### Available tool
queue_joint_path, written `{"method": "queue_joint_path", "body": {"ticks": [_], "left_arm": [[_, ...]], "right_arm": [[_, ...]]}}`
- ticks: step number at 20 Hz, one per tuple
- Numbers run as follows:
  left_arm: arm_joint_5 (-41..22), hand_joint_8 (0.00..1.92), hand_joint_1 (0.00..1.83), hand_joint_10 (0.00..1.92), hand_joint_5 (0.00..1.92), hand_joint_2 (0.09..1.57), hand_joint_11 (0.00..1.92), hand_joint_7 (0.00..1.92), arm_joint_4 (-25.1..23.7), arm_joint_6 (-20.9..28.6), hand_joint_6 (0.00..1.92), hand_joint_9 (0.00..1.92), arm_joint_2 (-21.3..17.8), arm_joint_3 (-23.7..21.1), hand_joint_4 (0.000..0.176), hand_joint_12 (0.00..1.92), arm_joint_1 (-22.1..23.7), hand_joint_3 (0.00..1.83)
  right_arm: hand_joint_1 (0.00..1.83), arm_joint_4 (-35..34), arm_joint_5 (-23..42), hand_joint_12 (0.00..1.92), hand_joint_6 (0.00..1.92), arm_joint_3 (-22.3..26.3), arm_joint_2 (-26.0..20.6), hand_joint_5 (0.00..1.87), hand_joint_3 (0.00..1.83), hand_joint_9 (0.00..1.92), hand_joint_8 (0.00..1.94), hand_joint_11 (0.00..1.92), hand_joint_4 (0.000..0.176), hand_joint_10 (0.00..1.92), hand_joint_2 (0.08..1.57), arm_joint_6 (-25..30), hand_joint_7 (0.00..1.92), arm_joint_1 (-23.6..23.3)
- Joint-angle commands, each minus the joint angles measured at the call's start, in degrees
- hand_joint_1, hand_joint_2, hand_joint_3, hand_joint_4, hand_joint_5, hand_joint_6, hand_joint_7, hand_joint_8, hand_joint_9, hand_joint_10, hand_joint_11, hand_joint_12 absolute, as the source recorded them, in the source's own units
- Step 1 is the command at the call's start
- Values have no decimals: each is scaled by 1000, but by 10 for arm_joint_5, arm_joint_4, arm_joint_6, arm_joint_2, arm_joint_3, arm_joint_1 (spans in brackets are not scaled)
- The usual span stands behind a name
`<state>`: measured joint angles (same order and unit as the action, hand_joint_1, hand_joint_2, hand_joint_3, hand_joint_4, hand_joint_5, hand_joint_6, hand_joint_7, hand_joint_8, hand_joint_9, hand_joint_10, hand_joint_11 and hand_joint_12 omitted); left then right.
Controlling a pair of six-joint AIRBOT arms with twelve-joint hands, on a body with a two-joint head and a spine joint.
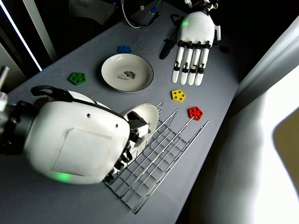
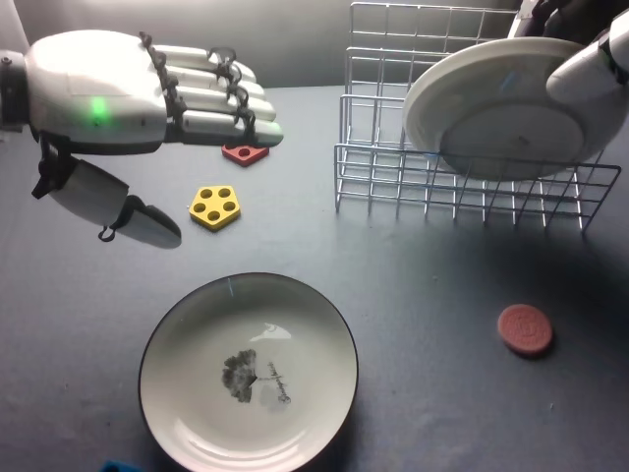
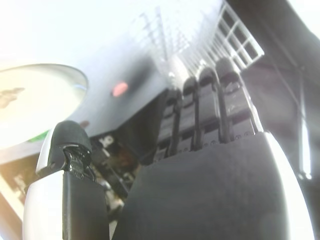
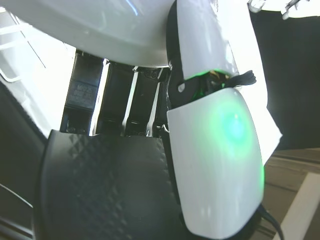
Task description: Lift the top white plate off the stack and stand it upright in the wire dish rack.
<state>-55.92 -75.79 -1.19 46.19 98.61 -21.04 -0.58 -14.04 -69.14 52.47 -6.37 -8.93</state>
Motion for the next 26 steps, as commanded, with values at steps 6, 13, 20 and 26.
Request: {"method": "queue_joint_path", "body": {"ticks": [6, 13, 20, 26], "left_arm": [[-22, 5, 349, 7, 103, 1088, 0, 121, 58, 4, 4, 131, -23, -5, 0, 501, 3, 0], [-26, 2, 297, 3, 101, 1097, 0, 118, 59, 9, 2, 112, -10, 5, 0, 411, 6, 0], [-24, 7, 322, 12, 88, 1102, 0, 108, 87, 14, 5, 116, -8, -9, 0, 432, -3, 0], [-32, 8, 352, 7, 54, 1109, 0, 73, 94, 10, 3, 72, -8, -2, 0, 284, -17, 0]], "right_arm": [[1135, -44, 89, 544, 1168, -13, 3, 847, 1, 1077, 55, 1008, 0, 15, 1178, 10, 968, 22], [1110, -68, 105, 478, 39, -19, 12, 755, 0, 897, 0, 878, 0, 0, 1041, 10, 799, 40], [927, -68, 111, 591, 1, -26, 16, 490, 0, 485, 2, 228, 0, 3, 953, 7, 530, 37], [913, -67, 112, 577, 4, -28, 15, 375, 0, 367, 0, 155, 6, 0, 959, -6, 415, 23]]}}
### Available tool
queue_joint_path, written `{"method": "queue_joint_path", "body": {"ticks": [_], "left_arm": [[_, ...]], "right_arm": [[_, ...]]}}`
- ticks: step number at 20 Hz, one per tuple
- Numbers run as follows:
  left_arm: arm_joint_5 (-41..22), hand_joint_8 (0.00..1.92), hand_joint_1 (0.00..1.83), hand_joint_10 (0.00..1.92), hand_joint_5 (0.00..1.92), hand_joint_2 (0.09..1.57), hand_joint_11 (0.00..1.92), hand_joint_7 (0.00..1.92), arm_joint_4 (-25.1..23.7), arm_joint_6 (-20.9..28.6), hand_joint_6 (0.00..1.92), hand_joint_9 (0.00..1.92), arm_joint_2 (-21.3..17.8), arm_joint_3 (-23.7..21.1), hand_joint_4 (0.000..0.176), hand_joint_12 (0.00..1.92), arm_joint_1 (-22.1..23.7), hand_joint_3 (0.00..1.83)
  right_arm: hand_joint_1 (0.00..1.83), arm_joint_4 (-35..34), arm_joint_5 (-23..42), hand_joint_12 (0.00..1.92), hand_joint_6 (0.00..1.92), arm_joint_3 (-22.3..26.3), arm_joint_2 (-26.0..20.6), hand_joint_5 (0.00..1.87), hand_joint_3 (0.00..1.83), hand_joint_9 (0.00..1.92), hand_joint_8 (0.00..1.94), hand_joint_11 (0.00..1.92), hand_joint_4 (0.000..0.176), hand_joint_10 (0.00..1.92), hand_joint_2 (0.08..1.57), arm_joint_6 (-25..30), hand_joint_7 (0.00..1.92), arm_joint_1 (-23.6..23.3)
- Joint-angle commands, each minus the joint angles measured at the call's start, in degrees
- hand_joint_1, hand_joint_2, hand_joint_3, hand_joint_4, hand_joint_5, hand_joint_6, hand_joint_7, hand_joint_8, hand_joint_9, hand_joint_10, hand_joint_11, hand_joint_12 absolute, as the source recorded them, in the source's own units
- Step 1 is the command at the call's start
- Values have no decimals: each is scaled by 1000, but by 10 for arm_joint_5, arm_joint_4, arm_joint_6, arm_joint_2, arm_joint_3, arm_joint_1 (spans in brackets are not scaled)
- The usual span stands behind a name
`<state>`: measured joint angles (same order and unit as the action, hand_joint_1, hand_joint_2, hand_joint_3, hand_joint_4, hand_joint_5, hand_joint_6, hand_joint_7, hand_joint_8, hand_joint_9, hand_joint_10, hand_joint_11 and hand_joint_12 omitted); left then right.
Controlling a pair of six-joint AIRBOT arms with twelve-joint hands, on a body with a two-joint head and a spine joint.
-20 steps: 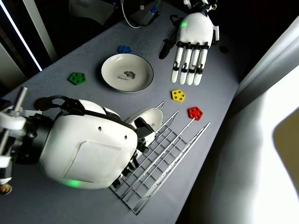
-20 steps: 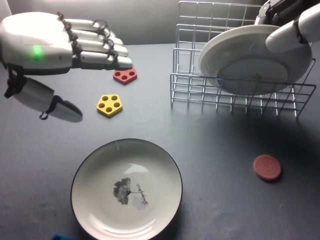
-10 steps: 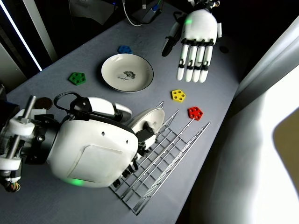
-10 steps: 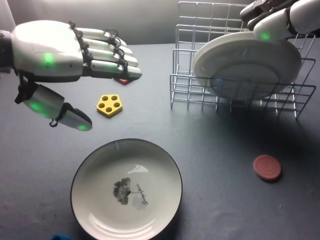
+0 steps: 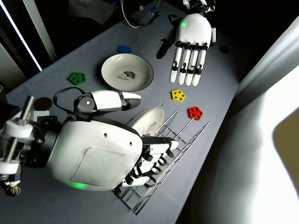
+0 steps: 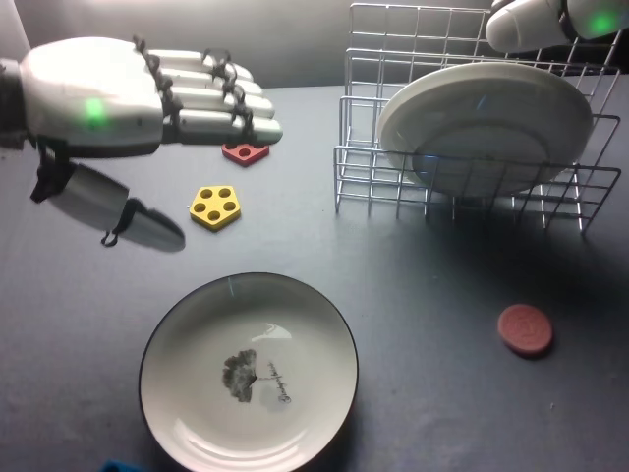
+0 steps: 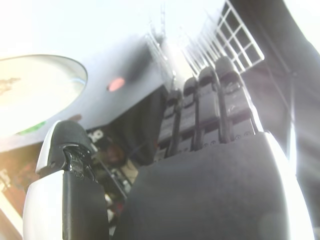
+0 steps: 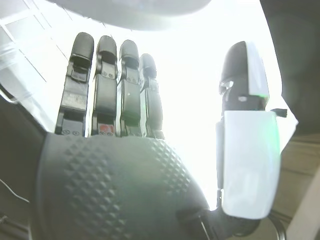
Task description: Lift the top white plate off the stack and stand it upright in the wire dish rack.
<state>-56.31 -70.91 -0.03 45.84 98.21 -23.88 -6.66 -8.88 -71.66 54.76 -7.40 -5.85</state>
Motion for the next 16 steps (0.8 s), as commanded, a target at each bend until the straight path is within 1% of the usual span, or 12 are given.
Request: {"method": "queue_joint_path", "body": {"ticks": [1, 2, 3, 4, 6, 7, 8, 9, 11, 14, 15, 16], "left_arm": [[-27, 4, 360, 4, 51, 1110, 0, 70, 44, -1, 1, 68, -2, 2, 0, 264, 13, 0], [-26, 2, 348, 2, 43, 1122, 0, 55, 27, -1, 1, 57, 1, 1, 0, 213, 23, 2], [-26, 3, 376, 6, 56, 1108, 0, 70, 15, -1, 2, 81, 3, 0, 0, 301, 28, 0], [-27, 1, 351, 1, 48, 1109, 0, 64, 14, -2, 0, 74, 5, 2, 0, 301, 32, 0], [-27, 0, 401, 2, 41, 1102, 0, 66, 20, -2, 0, 81, 8, 5, 0, 286, 38, 0], [-32, 4, 381, 4, 52, 1100, 0, 81, 24, -2, 3, 92, 8, 4, 0, 341, 40, 0], [-33, 5, 404, 6, 61, 1092, 0, 93, 29, -1, 4, 105, 10, 7, 0, 389, 43, 0], [-33, 4, 412, 5, 76, 1079, 0, 99, 38, -1, 5, 111, 13, 10, 0, 427, 41, 0], [-34, 0, 376, 1, 64, 1077, 0, 80, 57, -6, 5, 95, 10, 5, 0, 381, 25, 0], [-39, 0, 373, 1, 65, 1077, 0, 78, 33, -8, 5, 94, 5, -2, 0, 377, 26, 0], [-43, 2, 344, 3, 42, 1087, 0, 36, 26, -17, 2, 42, 4, -5, 0, 229, 28, 3], [-41, 1, 327, 3, 38, 1098, 0, 27, 16, -20, 1, 22, 4, -7, 0, 140, 31, 4]], "right_arm": [[915, -7, 61, 610, 2, -3, -8, 362, 0, 356, 1, 139, 5, 0, 955, 4, 406, -10], [861, -7, 61, 644, 0, -1, -10, 327, 0, 334, 0, 115, 9, 0, 980, 4, 369, -14], [892, -8, 61, 639, 5, 0, -11, 336, 0, 335, 0, 91, 0, 1, 985, 4, 364, -18], [920, -8, 60, 629, 10, 0, -12, 350, 0, 345, 0, 78, 0, 6, 977, 4, 358, -24], [868, -8, 55, 619, 6, -2, -12, 350, 6, 326, 0, 58, 0, 0, 1004, 4, 346, -38], [860, -7, 52, 629, 11, -2, -12, 367, 4, 336, 10, 75, 0, 4, 1001, 4, 373, -53], [841, -6, 48, 632, 5, -2, -11, 357, 7, 310, 2, 72, 7, 0, 1010, 4, 348, -61], [836, -6, 45, 664, 0, 0, -12, 377, 0, 296, 1, 51, 4, 1, 1028, 4, 341, -64], [864, -6, 32, 676, 0, 9, -15, 382, 0, 279, 0, 36, 0, 0, 1027, 4, 326, -66], [870, -9, 21, 677, 0, 29, -25, 380, 0, 274, 0, 32, 0, 0, 1027, 4, 322, -72], [902, -9, 19, 687, 11, 32, -25, 413, 0, 285, 7, 63, 0, 4, 1013, 4, 345, -76], [896, -9, 17, 685, 4, 34, -25, 402, 0, 283, 6, 71, 0, 2, 1013, 3, 347, -81]]}}
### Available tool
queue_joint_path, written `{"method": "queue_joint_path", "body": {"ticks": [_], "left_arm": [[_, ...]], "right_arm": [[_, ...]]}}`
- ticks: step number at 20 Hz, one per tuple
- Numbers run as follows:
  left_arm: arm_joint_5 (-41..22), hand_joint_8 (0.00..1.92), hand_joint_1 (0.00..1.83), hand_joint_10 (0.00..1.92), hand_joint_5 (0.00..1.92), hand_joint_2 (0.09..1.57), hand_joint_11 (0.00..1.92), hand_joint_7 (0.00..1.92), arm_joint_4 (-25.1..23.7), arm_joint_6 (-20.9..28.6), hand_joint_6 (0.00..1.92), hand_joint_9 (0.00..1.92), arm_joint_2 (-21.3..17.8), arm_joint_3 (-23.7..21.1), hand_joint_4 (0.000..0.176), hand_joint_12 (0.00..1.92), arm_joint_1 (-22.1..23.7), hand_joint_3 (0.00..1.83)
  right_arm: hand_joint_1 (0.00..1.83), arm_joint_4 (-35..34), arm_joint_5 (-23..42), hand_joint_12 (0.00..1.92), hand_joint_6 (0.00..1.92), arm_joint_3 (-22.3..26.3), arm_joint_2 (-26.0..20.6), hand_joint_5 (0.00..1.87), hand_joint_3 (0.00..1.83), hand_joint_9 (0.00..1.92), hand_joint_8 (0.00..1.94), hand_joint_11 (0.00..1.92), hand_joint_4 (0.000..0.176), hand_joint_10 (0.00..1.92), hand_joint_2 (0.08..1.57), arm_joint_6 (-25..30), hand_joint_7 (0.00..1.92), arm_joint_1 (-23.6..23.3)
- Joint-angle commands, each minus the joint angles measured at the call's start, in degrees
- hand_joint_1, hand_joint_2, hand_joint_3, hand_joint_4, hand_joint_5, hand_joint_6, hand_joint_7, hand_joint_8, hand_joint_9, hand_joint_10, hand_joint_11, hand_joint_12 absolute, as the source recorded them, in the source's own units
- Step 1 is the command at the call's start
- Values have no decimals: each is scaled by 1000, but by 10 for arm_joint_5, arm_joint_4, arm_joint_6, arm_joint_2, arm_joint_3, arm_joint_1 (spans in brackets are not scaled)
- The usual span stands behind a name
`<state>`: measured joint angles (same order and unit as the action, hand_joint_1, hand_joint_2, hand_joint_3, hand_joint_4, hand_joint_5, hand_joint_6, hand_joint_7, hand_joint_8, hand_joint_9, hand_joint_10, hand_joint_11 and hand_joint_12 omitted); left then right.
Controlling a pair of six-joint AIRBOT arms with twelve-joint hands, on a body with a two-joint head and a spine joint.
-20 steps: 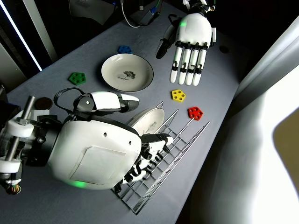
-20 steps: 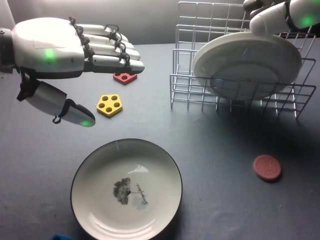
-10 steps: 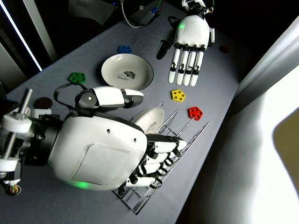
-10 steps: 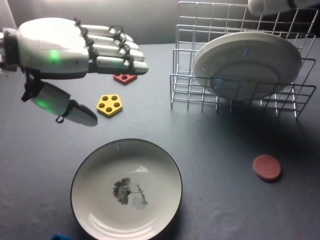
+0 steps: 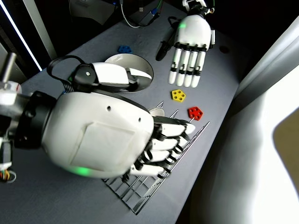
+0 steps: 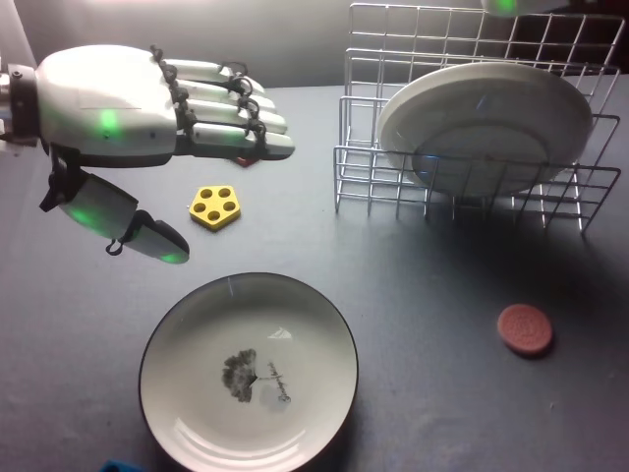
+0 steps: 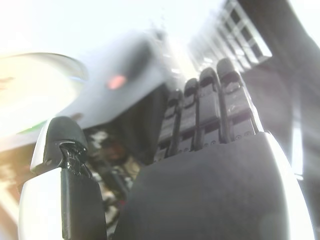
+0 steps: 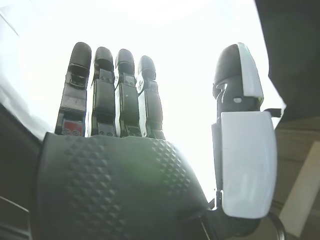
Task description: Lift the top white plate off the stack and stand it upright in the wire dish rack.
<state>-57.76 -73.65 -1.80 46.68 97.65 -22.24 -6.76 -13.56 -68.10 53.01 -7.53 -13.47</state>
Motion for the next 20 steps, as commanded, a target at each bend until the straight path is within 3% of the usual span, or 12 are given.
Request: {"method": "queue_joint_path", "body": {"ticks": [1, 4, 8, 13, 15, 20], "left_arm": [[-28, 1, 359, 3, 62, 1089, 0, 55, 37, -2, 1, 49, -4, -4, 0, 230, 17, 1], [-34, 1, 384, 0, 79, 1081, 0, 55, 34, 16, 2, 46, -2, 1, 0, 220, 35, 0], [-39, 5, 383, 9, 84, 1083, 0, 83, 31, 23, 2, 74, -1, 5, 0, 319, 35, 0], [-13, 4, 345, 5, 93, 1084, 0, 90, 15, 22, 3, 89, 0, -5, 0, 368, 41, 0], [-19, 8, 378, 9, 53, 1090, 0, 52, 13, 16, 5, 46, 3, -2, 0, 208, 48, 0], [-18, 5, 335, 8, 80, 1088, 0, 86, 13, 28, 3, 82, 15, 21, 0, 273, 60, 0]], "right_arm": [[896, -7, 60, 681, 10, 2, -9, 419, 0, 276, 4, 77, 0, 0, 1020, 4, 345, -11], [919, 3, 49, 662, 3, 11, -13, 404, 0, 327, 5, 135, 0, 6, 997, 4, 380, -19], [907, 10, 46, 490, 0, 17, -16, 398, 1, 379, 0, 190, 0, 0, 1000, -11, 413, -36], [896, 13, 46, 450, 1, 17, -17, 377, 2, 324, 0, 173, 0, 2, 1005, -17, 362, -64], [905, 18, 34, 435, 0, 18, -17, 376, 9, 313, 1, 145, 0, 0, 1023, -17, 359, -72], [879, 33, 15, 427, 0, 20, -16, 342, 6, 335, 0, 166, 0, 1, 1026, -40, 353, -92]]}}
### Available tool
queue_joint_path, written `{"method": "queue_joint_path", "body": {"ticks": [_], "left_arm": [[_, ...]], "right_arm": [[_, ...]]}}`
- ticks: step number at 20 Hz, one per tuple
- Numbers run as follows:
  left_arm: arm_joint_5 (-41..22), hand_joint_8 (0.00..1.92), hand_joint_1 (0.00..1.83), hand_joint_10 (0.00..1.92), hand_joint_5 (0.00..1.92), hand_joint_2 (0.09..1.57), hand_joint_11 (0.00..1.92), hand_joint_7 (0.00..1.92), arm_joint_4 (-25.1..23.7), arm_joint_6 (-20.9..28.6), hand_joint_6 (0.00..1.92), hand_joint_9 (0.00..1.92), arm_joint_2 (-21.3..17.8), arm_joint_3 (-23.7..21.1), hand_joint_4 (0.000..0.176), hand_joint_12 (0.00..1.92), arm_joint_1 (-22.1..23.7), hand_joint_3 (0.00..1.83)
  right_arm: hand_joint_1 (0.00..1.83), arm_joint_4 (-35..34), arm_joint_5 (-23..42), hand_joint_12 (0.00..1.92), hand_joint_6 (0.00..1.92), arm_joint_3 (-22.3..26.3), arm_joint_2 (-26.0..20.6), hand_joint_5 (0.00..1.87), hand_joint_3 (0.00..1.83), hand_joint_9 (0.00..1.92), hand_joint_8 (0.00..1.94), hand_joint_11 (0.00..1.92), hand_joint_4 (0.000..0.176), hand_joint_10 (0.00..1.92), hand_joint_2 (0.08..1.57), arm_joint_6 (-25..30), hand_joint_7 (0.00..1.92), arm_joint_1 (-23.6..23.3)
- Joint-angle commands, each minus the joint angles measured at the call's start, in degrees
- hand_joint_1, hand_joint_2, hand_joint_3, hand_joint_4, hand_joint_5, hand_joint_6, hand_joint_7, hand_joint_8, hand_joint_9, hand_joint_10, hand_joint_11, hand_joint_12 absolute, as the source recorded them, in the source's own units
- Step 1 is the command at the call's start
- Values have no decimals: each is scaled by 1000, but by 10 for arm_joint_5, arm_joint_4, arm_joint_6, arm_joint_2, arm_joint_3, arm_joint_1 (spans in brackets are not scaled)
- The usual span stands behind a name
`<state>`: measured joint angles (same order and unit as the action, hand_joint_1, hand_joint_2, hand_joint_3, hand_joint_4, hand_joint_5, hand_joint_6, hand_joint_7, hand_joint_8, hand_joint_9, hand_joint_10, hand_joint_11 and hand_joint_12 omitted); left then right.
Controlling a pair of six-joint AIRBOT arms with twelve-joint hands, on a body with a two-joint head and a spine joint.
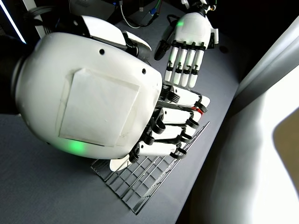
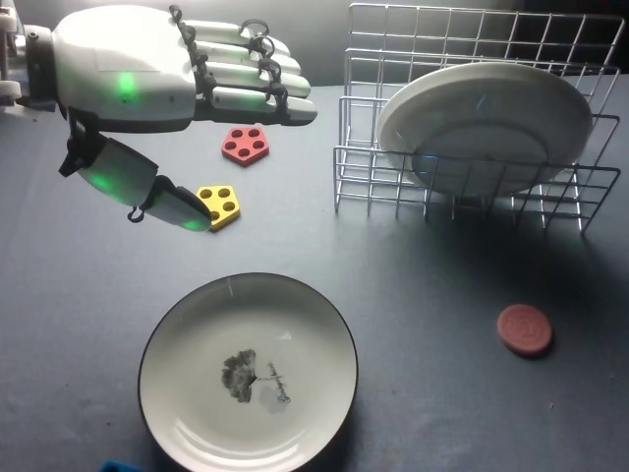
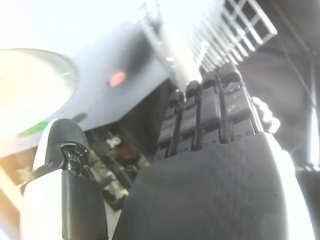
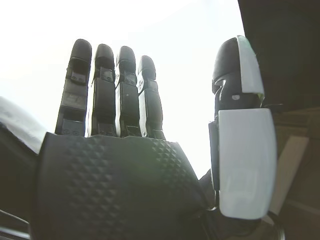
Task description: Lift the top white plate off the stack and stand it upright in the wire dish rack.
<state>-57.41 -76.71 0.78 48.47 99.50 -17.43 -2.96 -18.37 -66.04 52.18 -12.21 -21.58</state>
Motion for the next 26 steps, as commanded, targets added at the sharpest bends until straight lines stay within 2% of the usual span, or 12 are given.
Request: {"method": "queue_joint_path", "body": {"ticks": [1, 4, 6, 9, 11, 13, 15, 20, 21, 22, 23, 26], "left_arm": [[-23, 3, 356, 6, 77, 1080, 0, 84, 48, 5, 2, 80, -4, 3, 0, 272, 10, 0], [-22, 3, 381, 4, 58, 1091, 0, 47, 67, 5, 0, 33, -7, 1, 0, 122, -6, 2], [-26, 2, 407, 3, 36, 1091, 0, 31, 71, 5, 1, 20, -8, 0, 0, 49, -16, 1], [-30, 0, 349, 1, 44, 1093, 0, 39, 59, -12, 1, 35, -7, -6, 0, 138, -37, 2], [-30, 1, 339, 5, 60, 1086, 0, 63, 45, -21, 1, 76, -7, -14, 0, 303, -49, 1], [-33, 5, 348, 5, 36, 1100, 0, 22, 50, -58, 0, 17, -6, -27, 0, 132, -69, 3], [-29, 4, 393, 1, 11, 1100, 0, 6, 57, -58, 2, 3, -6, -39, 0, 25, -73, 1], [-31, 7, 331, 6, 21, 1097, 17, 27, 109, -49, 6, 20, 13, -39, 0, 11, -66, 0], [-29, 10, 324, 10, 29, 1092, 38, 37, 111, -47, 8, 34, 21, -34, 0, 22, -66, 0], [-31, 11, 358, 13, 36, 1091, 50, 44, 112, -46, 9, 46, 25, -32, 0, 31, -64, 0], [-38, 10, 357, 11, 47, 1093, 52, 53, 116, -45, 9, 51, 28, -32, 0, 41, -62, 0], [-61, 0, 372, 1, 74, 1098, 1, 77, 102, -44, 1, 67, 29, -30, 0, 201, -58, 0]], "right_arm": [[864, -5, 63, 422, 2, -3, -7, 345, 7, 333, 4, 167, 0, 0, 1033, -9, 362, -17], [926, -5, 46, 416, 15, -9, -4, 390, 0, 337, 7, 176, 0, 4, 1003, -57, 380, -34], [942, -50, 39, 420, 13, -8, -4, 401, 0, 363, 18, 193, 0, 12, 999, -135, 417, -39], [906, -147, 35, 417, 5, -4, -5, 393, 0, 348, 0, 195, 0, 1, 1010, -258, 372, -40], [854, -202, 34, 397, 2, -1, -6, 389, 11, 324, 1, 148, 0, 0, 1039, -332, 368, -42], [810, -252, 9, 403, 3, 2, -7, 395, 13, 328, 2, 160, 0, 1, 1057, -414, 371, -47], [799, -282, -19, 400, 0, 5, -8, 364, 10, 319, 5, 148, 0, 3, 1065, -468, 369, -51], [829, -335, -31, 398, 4, 18, -13, 345, 0, 308, 4, 134, 6, 4, 1050, -562, 335, -72], [832, -336, -38, 393, 0, 22, -15, 319, 0, 292, 0, 126, 13, 0, 1053, -571, 309, -78], [728, -336, -44, 374, 1, 26, -16, 270, 12, 260, 0, 85, 34, 0, 1088, -574, 277, -81], [773, -336, -55, 390, 13, 32, -20, 293, 0, 282, 14, 131, 20, 10, 1051, -581, 312, -85], [747, -336, -61, 386, 14, 41, -26, 308, 0, 252, 1, 126, 29, 0, 1038, -596, 285, -96]]}}
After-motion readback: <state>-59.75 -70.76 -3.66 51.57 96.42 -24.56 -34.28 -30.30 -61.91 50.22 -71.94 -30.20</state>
